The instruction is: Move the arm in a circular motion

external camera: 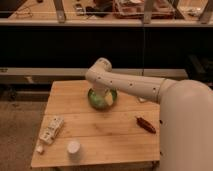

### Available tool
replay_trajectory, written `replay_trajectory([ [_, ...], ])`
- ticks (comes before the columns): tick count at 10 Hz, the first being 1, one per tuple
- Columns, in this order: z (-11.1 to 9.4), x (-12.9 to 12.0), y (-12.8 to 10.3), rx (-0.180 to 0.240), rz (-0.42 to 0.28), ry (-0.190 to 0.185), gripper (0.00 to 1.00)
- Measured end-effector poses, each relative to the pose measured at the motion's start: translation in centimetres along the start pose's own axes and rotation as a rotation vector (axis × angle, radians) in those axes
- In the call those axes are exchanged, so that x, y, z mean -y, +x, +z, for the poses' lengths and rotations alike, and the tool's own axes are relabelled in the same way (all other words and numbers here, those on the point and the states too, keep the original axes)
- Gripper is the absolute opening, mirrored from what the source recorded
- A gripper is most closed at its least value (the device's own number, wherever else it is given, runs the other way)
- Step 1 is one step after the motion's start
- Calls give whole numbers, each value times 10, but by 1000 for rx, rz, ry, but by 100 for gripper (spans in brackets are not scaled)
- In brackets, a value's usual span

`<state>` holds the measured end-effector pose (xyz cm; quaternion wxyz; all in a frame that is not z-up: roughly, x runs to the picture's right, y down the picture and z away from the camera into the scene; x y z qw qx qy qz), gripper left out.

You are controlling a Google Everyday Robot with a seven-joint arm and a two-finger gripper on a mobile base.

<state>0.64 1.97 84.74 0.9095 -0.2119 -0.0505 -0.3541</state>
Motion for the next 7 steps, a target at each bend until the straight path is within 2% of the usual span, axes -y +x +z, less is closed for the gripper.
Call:
replay_trajectory([
  [1, -10, -21, 26, -42, 22, -39, 80],
  [2, -20, -46, 37, -56, 47, -82, 80],
  [3, -35, -86, 40, -47, 99, -145, 80],
  [4, -46, -114, 38, -31, 143, -183, 80],
  [6, -77, -161, 23, 21, 233, -240, 80],
  [7, -100, -182, 6, 54, 276, -253, 80],
])
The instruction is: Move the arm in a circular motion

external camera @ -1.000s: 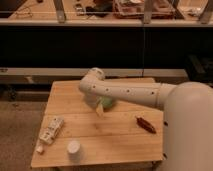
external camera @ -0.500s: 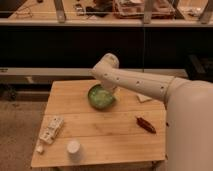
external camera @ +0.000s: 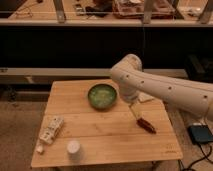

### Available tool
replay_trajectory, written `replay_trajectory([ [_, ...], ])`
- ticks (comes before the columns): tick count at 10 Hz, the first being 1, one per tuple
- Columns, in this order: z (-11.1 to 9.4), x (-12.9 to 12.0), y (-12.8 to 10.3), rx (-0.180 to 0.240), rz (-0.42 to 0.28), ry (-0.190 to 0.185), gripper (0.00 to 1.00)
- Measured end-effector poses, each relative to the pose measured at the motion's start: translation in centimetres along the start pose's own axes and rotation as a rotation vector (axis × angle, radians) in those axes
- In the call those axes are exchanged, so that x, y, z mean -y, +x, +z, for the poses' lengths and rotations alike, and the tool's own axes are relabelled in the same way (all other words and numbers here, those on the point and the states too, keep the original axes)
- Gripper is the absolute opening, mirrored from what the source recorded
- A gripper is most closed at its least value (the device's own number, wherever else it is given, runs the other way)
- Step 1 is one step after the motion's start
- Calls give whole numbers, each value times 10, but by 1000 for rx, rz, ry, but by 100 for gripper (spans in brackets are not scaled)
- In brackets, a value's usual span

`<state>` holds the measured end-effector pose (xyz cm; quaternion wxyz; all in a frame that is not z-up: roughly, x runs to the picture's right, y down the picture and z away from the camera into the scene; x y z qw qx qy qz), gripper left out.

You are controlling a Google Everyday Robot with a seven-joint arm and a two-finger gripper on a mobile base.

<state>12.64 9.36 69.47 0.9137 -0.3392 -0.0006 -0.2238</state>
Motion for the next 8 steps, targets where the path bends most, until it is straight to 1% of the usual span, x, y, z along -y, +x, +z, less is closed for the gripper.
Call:
replay_trajectory([
  [1, -9, -13, -15, 28, 10, -4, 80],
  [2, -18, -22, -44, 77, 9, 7, 80],
  [3, -26, -20, -96, 168, -31, 33, 80],
  [4, -30, -14, -147, 260, -91, 60, 80],
  [5, -34, -6, -189, 338, -147, 85, 80],
  [6, -38, 3, -235, 428, -219, 118, 80],
  [7, -43, 16, -278, 510, -292, 160, 80],
  [8, -44, 29, -300, 554, -339, 197, 80],
])
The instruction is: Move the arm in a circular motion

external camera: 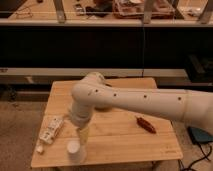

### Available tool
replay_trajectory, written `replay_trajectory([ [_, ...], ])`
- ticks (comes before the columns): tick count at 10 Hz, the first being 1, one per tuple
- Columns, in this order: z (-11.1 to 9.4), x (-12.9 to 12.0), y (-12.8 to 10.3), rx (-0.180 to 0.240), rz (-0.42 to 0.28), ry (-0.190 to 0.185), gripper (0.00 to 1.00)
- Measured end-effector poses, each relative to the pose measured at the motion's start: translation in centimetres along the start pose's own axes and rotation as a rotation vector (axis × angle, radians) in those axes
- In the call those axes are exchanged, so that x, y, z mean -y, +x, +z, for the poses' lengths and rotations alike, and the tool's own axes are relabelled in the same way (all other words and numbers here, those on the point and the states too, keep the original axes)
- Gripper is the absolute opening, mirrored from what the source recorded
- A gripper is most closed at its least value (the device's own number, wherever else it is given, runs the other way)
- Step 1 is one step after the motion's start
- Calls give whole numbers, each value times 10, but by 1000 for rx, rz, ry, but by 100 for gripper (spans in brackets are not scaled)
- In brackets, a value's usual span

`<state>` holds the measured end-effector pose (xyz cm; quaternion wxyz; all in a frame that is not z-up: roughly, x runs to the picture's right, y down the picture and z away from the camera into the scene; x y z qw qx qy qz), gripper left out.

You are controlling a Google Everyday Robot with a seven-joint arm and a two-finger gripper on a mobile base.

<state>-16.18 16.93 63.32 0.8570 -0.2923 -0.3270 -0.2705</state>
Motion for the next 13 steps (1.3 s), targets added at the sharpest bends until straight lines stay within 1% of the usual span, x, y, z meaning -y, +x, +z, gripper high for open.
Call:
replay_trajectory([
  [1, 17, 27, -5, 37, -67, 40, 80],
  [2, 38, 58, 9, 36, -136, 72, 80],
  [3, 52, 74, 30, 10, -171, 79, 80],
  [4, 68, 90, 72, -54, -203, 66, 80],
  [5, 73, 105, 127, -148, -217, 41, 80],
  [6, 69, 116, 169, -217, -211, 25, 80],
  [7, 58, 130, 209, -289, -199, 17, 80],
  [8, 38, 148, 242, -355, -182, 21, 80],
  [9, 21, 159, 263, -401, -172, 29, 80],
  [10, 3, 157, 282, -437, -147, 17, 80],
  [11, -25, 147, 309, -486, -104, 0, 80],
  [12, -57, 120, 335, -534, -46, -34, 80],
  [13, -77, 94, 349, -560, 2, -66, 80],
])
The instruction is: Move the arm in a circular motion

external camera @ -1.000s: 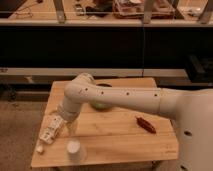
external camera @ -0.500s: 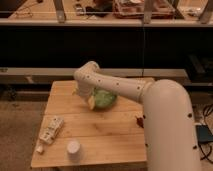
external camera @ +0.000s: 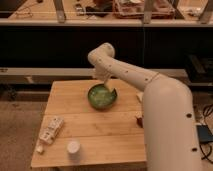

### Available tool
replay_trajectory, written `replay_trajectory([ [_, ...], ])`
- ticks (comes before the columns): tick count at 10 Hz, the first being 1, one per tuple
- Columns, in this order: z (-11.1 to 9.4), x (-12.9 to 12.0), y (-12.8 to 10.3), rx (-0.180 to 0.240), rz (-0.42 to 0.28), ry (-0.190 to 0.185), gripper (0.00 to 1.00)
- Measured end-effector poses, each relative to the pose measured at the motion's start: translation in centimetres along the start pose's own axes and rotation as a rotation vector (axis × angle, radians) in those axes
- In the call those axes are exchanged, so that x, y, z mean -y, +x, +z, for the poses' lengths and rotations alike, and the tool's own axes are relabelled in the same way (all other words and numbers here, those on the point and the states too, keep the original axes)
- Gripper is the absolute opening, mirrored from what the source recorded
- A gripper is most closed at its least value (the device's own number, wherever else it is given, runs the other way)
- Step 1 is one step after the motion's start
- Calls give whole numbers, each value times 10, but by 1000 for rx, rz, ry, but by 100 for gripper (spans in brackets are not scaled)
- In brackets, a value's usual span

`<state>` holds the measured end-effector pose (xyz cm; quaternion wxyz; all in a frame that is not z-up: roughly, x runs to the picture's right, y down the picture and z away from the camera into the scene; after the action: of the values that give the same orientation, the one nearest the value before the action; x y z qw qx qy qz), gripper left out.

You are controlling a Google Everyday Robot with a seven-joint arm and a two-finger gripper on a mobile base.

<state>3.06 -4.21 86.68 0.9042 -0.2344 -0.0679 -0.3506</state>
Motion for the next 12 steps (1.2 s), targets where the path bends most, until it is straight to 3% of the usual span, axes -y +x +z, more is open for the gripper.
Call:
replay_trajectory([
  [2, -20, -77, 29, -19, 102, -106, 80],
  [3, -29, -118, 25, 0, 157, -154, 80],
  [5, -48, -167, -8, 13, 188, -201, 80],
  [8, -71, -183, -69, 4, 142, -206, 80],
  [10, -82, -175, -118, 34, 102, -192, 80],
  [12, -88, -138, -190, 139, 50, -129, 80],
])
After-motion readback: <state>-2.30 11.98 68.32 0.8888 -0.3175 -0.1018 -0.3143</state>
